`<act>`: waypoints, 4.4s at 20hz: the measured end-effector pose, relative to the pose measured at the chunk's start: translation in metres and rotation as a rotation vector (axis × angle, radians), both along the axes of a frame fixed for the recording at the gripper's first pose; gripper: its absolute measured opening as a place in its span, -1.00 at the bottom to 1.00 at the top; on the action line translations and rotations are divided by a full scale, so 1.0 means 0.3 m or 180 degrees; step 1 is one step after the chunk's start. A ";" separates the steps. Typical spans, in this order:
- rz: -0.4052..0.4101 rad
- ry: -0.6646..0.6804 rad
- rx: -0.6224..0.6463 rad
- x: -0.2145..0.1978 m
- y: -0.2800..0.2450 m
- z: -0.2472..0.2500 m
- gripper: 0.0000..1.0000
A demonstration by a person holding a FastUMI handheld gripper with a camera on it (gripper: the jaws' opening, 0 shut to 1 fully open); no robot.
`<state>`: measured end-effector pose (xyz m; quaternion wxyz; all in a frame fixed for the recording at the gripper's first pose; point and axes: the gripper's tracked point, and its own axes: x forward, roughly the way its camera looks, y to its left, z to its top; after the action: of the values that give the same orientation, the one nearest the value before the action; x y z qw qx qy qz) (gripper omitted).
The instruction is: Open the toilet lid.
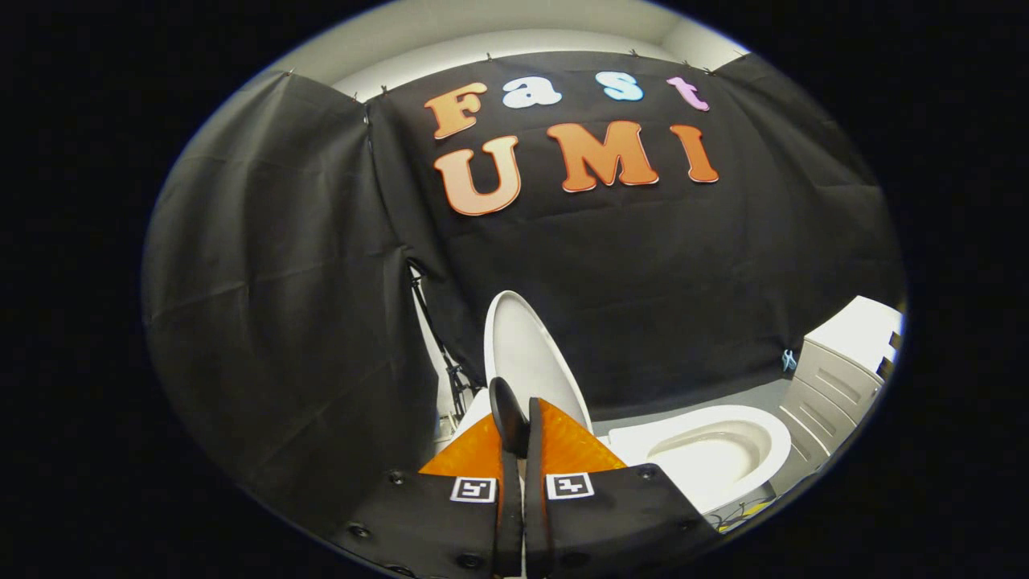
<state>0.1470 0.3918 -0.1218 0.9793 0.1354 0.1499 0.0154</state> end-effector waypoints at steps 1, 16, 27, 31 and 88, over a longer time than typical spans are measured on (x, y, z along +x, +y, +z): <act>0.0006 0.0006 -0.0024 0.000 0.016 -0.005 -0.81; 0.0049 0.0022 -0.0277 -0.030 -0.009 0.004 -0.41; -0.0035 -0.0446 -0.0576 -0.141 -0.269 0.311 0.91; -0.0204 -0.0555 -0.0500 -0.168 -0.429 0.409 0.96; -0.0038 -0.0651 -0.0661 -0.118 -0.814 0.444 0.95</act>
<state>0.1116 0.1475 0.0115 0.9982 0.0320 0.0494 0.0077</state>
